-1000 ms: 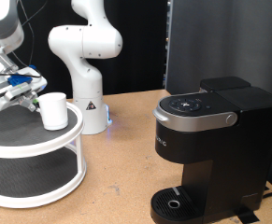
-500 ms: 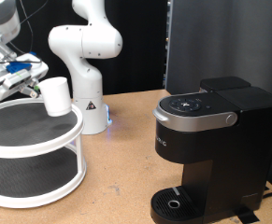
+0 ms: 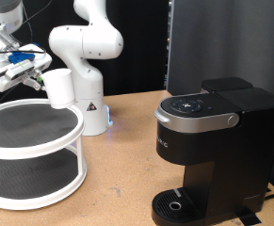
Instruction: Make a cup of coffee with the keurig machine
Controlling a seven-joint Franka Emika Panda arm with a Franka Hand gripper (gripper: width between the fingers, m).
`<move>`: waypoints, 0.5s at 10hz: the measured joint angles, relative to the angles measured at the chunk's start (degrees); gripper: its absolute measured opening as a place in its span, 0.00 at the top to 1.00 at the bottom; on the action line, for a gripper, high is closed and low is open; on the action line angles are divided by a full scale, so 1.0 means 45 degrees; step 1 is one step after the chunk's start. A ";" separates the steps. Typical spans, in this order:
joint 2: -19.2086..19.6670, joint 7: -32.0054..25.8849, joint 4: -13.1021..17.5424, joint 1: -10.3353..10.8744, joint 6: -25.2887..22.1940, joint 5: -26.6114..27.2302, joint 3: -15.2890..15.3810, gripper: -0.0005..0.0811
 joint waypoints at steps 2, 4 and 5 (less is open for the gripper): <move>0.0093 0.0001 -0.0068 0.0036 -0.0030 0.0213 -0.0018 0.91; 0.0172 0.0047 -0.0209 0.0306 0.0345 0.0942 0.0207 0.91; 0.0201 0.0071 -0.0279 0.0581 0.0748 0.1543 0.0470 0.91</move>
